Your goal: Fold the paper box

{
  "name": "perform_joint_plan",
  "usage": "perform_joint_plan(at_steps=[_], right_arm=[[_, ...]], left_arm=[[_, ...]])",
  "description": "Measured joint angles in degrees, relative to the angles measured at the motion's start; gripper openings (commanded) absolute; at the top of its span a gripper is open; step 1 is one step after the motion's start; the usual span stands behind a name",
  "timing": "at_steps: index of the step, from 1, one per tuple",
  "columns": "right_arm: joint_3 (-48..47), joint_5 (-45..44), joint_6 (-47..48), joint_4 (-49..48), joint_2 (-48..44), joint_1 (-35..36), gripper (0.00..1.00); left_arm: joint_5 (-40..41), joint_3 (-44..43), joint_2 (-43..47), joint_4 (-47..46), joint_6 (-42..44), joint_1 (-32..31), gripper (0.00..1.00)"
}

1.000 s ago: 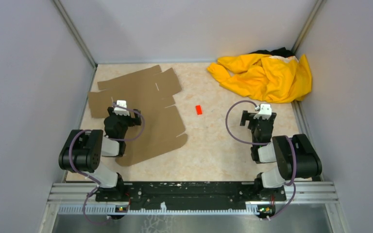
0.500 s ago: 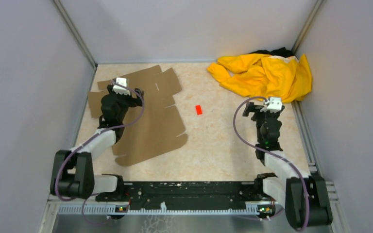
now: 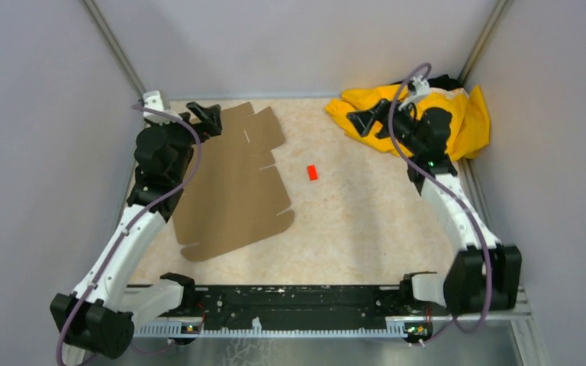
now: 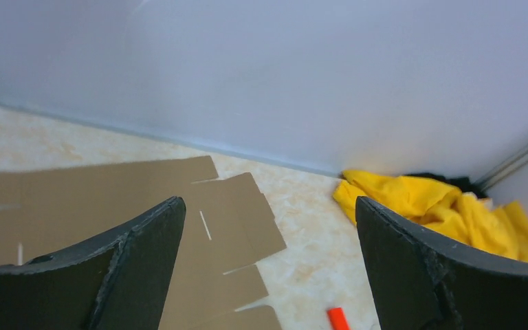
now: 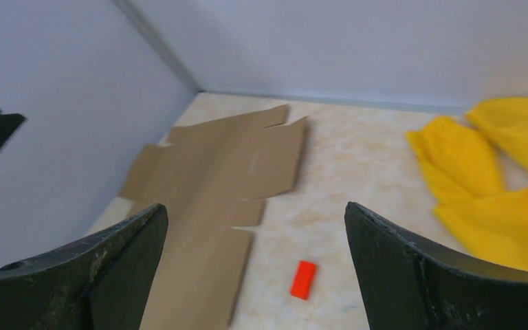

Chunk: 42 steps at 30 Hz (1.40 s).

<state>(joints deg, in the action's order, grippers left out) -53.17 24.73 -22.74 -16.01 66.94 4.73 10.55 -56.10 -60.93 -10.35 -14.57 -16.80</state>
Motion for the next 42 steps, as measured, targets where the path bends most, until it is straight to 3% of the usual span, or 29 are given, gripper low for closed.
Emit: perform_joint_plan(at_steps=[3, 5, 10, 14, 19, 24, 32, 35, 39, 42], right_arm=[[-9.07, 14.21, -7.08, -1.97, 14.60, 0.35, 0.99], [-18.40, 19.69, -7.98, 2.14, 26.53, 1.49, 0.99], [-30.86, 16.31, 0.46, 23.37, 43.10, 8.81, 0.94], [-32.57, 9.86, 5.86, 31.80, 48.26, 18.91, 0.89], [-32.59, 5.99, 7.74, 33.46, 51.98, 27.17, 0.80], [-33.05, 1.84, 7.21, 32.20, 54.47, 28.63, 0.78], [-34.75, -0.87, 5.70, 29.03, 56.61, 30.45, 0.65], [-35.47, 0.11, 5.27, 27.06, 57.79, 31.69, 0.55], [-34.38, 1.60, 3.58, 23.96, 58.51, 33.66, 0.35], [-31.54, 3.98, 1.88, 20.35, 58.51, 34.67, 0.09]], left_arm=[[2.16, 2.08, 2.51, 2.80, -10.78, 3.26, 0.99], [3.15, 2.93, 1.73, 6.29, -14.36, 5.33, 0.99], [9.05, 2.36, -4.66, 18.84, -19.45, 6.29, 0.99], [14.10, 3.58, -4.63, 26.14, -21.94, 6.29, 0.99], [17.77, 6.54, -1.18, 29.03, -24.65, 6.36, 0.99], [18.38, 6.64, -2.05, 30.38, -25.99, 6.54, 0.99], [17.81, 6.08, -5.20, 33.68, -27.52, 6.73, 0.99], [17.53, 5.51, -5.46, 35.06, -28.13, 6.91, 0.99], [16.33, 5.38, -4.76, 34.84, -28.26, 6.99, 0.99], [15.17, 5.84, -3.02, 34.12, -28.24, 7.26, 0.99]])
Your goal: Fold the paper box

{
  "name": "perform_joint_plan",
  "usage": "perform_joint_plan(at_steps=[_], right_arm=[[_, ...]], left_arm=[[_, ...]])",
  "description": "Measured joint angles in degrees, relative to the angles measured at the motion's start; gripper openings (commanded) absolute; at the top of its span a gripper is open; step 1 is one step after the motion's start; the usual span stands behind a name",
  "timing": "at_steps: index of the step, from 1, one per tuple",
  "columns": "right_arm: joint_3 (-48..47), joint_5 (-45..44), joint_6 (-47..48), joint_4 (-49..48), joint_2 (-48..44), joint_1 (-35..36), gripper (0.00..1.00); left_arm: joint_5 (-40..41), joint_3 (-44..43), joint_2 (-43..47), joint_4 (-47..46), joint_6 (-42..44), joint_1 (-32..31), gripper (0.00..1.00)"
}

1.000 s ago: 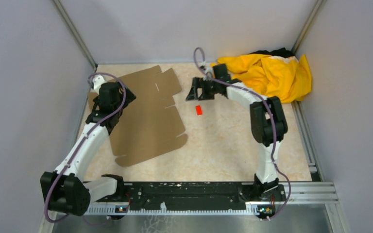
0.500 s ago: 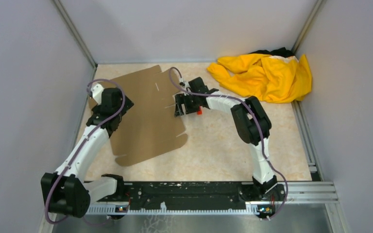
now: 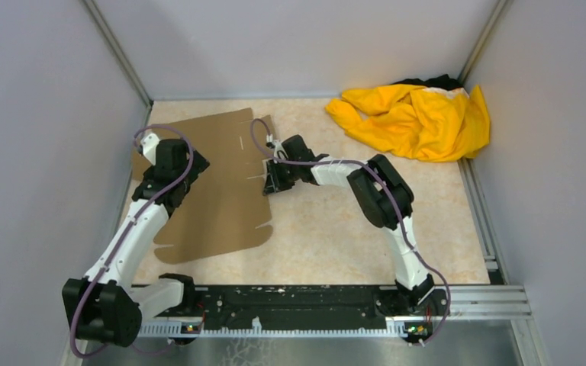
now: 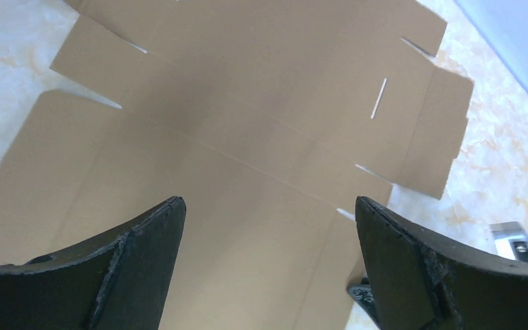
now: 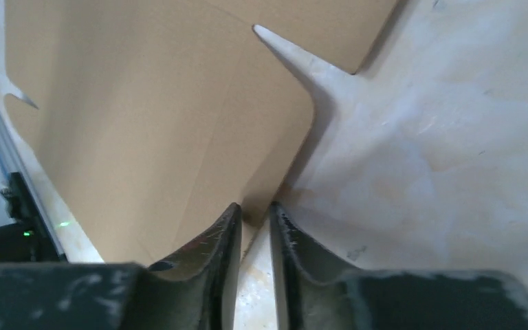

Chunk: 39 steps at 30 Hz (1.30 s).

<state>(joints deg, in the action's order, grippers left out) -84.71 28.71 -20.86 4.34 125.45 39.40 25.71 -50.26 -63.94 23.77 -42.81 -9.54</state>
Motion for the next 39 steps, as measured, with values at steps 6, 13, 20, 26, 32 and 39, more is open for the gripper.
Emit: perform_joint_plan(at_steps=[6, 13, 20, 26, 32, 39], right_arm=[[5.77, 0.85, -2.75, -3.61, -2.27, 0.22, 0.00], [11.78, -4.81, -1.44, 3.08, -14.62, 0.11, 0.00], [15.15, -9.44, 1.22, 8.33, -33.14, -2.89, 0.00], [26.62, -13.31, 2.36, 11.37, -46.16, -9.99, 0.00], [39.85, -17.40, 0.74, 14.14, -52.00, -14.93, 0.00], [46.42, -18.56, -5.29, 11.43, -52.76, -14.95, 0.00]], left_arm=[[-1.60, 0.59, 1.49, -0.83, 0.02, 0.24, 0.99], [-4.11, 0.59, 1.16, -0.92, -0.11, 0.33, 0.98], [-8.52, 0.59, -2.56, -0.85, -0.11, 0.33, 0.99], [-9.94, 0.72, -2.73, -1.14, -0.09, 0.33, 0.98], [-12.48, 1.07, -4.31, -2.49, 0.37, 0.33, 0.98], [-19.87, 5.57, -4.72, -6.16, 2.78, 0.33, 0.98]])
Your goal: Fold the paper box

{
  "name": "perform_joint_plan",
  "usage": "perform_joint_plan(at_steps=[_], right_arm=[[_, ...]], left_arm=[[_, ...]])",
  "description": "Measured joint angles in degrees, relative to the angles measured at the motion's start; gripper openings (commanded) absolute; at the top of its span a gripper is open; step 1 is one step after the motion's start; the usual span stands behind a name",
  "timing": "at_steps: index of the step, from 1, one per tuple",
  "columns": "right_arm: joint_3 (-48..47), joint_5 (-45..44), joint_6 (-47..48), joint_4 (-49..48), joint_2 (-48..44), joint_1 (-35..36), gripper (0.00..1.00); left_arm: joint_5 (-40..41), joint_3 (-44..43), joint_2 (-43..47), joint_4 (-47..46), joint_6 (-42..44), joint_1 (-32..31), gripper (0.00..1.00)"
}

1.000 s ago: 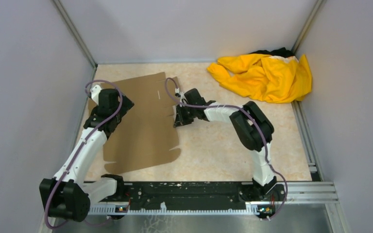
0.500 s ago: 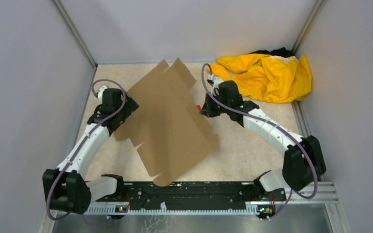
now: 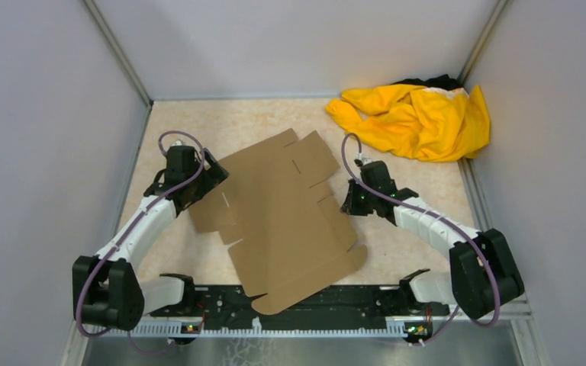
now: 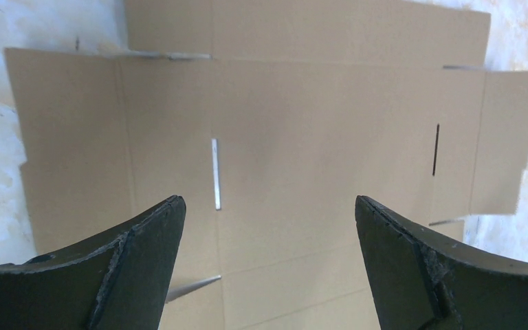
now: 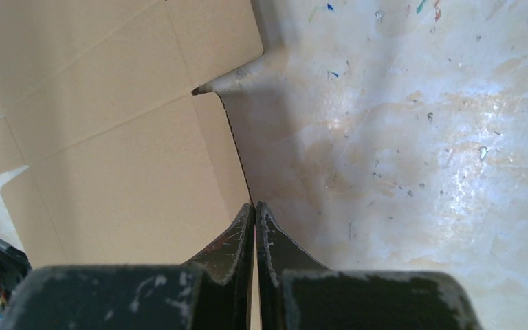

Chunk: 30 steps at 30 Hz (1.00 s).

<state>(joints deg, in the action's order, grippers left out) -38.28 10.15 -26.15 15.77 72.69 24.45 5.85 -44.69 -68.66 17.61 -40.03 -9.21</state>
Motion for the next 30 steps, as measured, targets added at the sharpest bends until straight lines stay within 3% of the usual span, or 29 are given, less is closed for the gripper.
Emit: perform_joint_plan(at_steps=[8, 19, 23, 30], right_arm=[[1.97, -0.02, -7.06, -6.54, 0.02, -0.13, 0.00], [2.40, -5.62, -12.98, -11.52, 2.05, -0.20, 0.00], [3.48, -9.57, -13.70, -11.23, -0.33, -0.42, 0.00], [4.55, -15.52, -15.04, -10.21, -6.36, -3.43, 0.00]], left_arm=[[-3.98, -0.55, 4.46, 4.55, -0.63, -0.42, 0.98], [-7.91, -0.09, 24.57, 16.35, -4.39, -2.43, 0.98], [-8.46, 2.45, 25.46, 19.39, -5.68, -3.13, 0.98], [-8.83, 3.78, 18.86, 19.89, -5.79, -4.48, 0.98]])
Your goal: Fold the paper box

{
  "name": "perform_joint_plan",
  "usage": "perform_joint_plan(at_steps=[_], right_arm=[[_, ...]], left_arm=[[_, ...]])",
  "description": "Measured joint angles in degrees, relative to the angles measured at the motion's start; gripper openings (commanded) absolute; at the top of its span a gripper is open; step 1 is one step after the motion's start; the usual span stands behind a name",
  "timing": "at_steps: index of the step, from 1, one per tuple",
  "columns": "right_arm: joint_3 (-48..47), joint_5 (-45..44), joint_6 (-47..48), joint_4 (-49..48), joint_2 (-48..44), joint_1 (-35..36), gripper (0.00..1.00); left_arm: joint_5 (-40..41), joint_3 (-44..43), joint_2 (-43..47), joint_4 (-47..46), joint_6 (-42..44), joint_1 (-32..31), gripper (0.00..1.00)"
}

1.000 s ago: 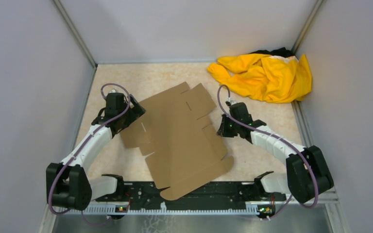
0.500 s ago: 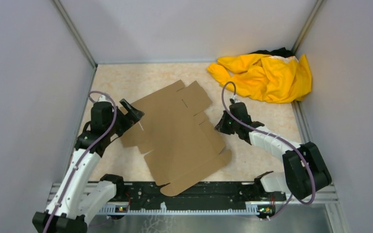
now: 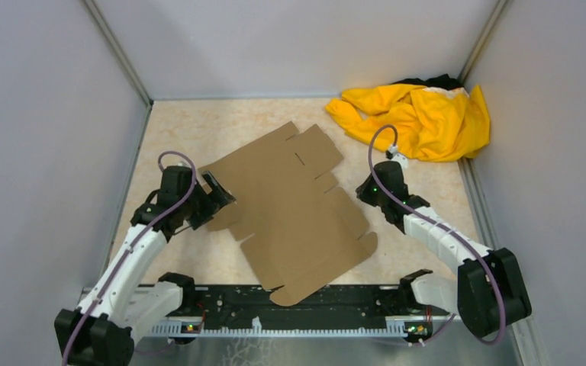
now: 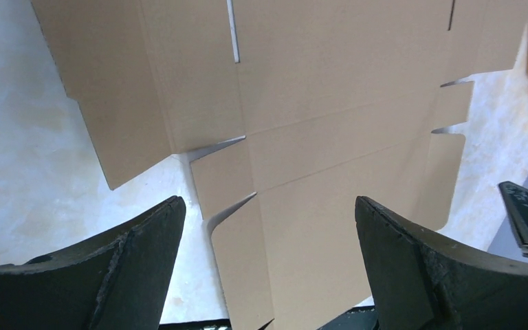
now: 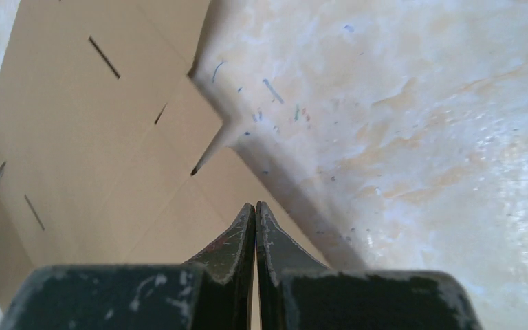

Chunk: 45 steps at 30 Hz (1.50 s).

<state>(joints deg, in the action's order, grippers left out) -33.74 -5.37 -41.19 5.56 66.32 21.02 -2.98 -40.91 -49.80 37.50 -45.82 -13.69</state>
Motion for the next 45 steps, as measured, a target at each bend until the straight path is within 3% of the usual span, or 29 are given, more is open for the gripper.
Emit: perform_joint_plan(at_steps=[7, 9, 11, 14, 19, 24, 29, 45], right_arm=[[-0.02, -1.84, 0.63, 1.62, -0.48, -3.89, 0.00], [-0.22, 0.50, 1.90, 0.07, 0.96, -5.18, 0.15], [-1.46, 4.70, 4.07, -1.70, 4.37, -6.03, 0.40], [-7.13, 11.34, 8.61, -2.60, 11.61, -6.56, 0.53], [-21.20, 22.36, 16.15, -3.19, 22.86, -7.37, 0.46], [-29.35, 30.14, 21.62, -1.31, 30.71, -8.81, 0.42], [-30.53, 34.21, 25.20, 2.54, 36.17, -9.14, 0.40], [-30.53, 40.17, 27.98, 5.27, 39.52, -9.14, 0.37]], left_arm=[[-1.14, 0.20, -9.09, -6.32, 0.22, -1.70, 0.98], [-1.62, 0.83, -10.32, -8.15, 0.22, -1.70, 0.98], [-1.86, 1.64, -10.82, -9.42, 0.22, -1.70, 0.98], [-2.01, 2.58, -10.84, -10.40, 0.52, -1.70, 0.98], [-2.03, 2.21, -13.16, -12.66, 1.64, -1.70, 0.98], [-3.28, -1.25, -23.82, -15.76, 2.56, -1.70, 0.98], [-3.72, -4.98, -32.00, -16.79, 3.91, -1.70, 0.99], [-3.67, -8.55, -38.82, -18.69, 6.25, -1.70, 0.98]])
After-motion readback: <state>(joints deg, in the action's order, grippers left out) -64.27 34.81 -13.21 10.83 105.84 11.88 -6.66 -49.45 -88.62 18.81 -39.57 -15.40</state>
